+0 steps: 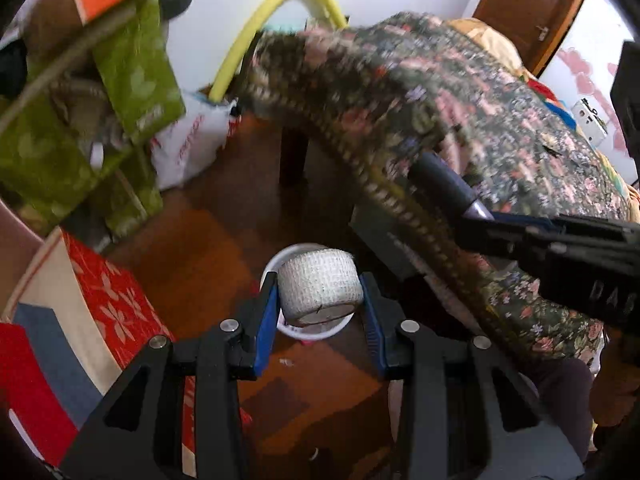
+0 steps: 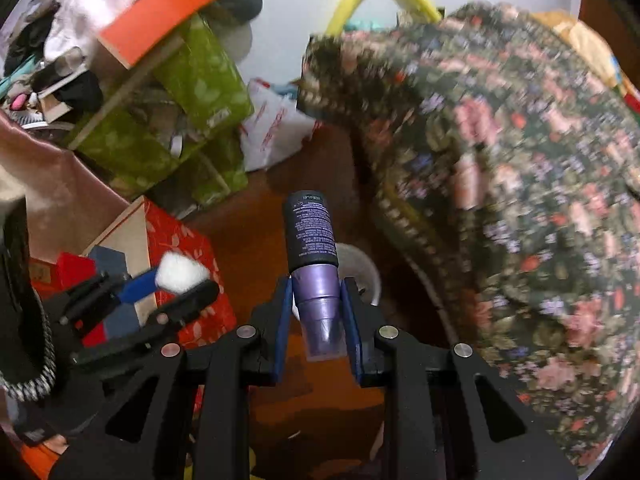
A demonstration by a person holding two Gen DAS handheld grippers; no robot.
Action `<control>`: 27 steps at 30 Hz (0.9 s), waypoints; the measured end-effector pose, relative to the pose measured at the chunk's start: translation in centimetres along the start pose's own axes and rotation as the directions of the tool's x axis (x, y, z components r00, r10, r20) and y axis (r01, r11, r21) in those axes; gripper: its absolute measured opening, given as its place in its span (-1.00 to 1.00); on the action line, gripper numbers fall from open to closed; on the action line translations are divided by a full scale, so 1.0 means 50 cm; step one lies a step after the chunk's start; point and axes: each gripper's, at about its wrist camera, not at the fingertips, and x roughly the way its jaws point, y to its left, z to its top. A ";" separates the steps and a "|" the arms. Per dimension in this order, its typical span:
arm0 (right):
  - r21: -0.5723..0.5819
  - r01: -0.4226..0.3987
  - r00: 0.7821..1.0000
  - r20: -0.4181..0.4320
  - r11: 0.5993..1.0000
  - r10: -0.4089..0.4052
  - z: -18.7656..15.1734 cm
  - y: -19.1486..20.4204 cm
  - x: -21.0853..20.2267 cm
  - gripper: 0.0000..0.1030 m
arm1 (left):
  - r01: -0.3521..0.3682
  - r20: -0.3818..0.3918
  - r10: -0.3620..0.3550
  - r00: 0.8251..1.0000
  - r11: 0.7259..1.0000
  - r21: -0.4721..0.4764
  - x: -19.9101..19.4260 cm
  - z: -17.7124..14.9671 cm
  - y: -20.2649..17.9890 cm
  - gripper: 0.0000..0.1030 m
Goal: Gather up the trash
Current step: 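Carry the tape roll in the left tool and the purple tube in the right tool to the wastebasket, then open both tools above the wastebasket to drop the tape roll and tube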
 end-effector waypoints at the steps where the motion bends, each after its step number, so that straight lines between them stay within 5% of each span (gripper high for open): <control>1: 0.004 -0.013 1.000 -0.015 1.000 0.013 0.006 0.001 0.014 -0.57 | 0.008 -0.018 -0.008 1.000 1.000 -0.011 0.014 0.001 0.010 -0.26; 6: 0.018 -0.053 0.997 -0.056 0.998 0.054 0.040 0.005 0.059 -0.55 | 0.059 -0.014 -0.060 0.998 0.997 -0.057 0.034 0.020 0.032 -0.25; 9: 0.041 -0.065 0.996 -0.059 0.997 0.067 0.057 -0.003 0.068 -0.48 | 0.051 -0.026 -0.053 0.998 0.997 -0.051 0.045 0.037 0.030 -0.08; 11: 0.041 -0.053 0.997 -0.053 0.998 0.055 0.063 -0.007 0.068 -0.28 | 0.025 -0.027 -0.025 0.999 0.999 -0.033 0.051 0.043 0.027 -0.08; 16: 0.014 -0.003 0.999 -0.040 1.000 0.003 0.062 -0.017 0.057 -0.28 | 0.008 -0.030 -0.008 1.000 1.000 0.002 0.047 0.044 0.018 -0.08; 27: -0.019 0.045 0.996 0.077 0.999 -0.043 0.036 -0.026 -0.058 -0.28 | 0.002 0.087 -0.003 0.996 1.000 0.016 -0.070 0.047 -0.026 -0.08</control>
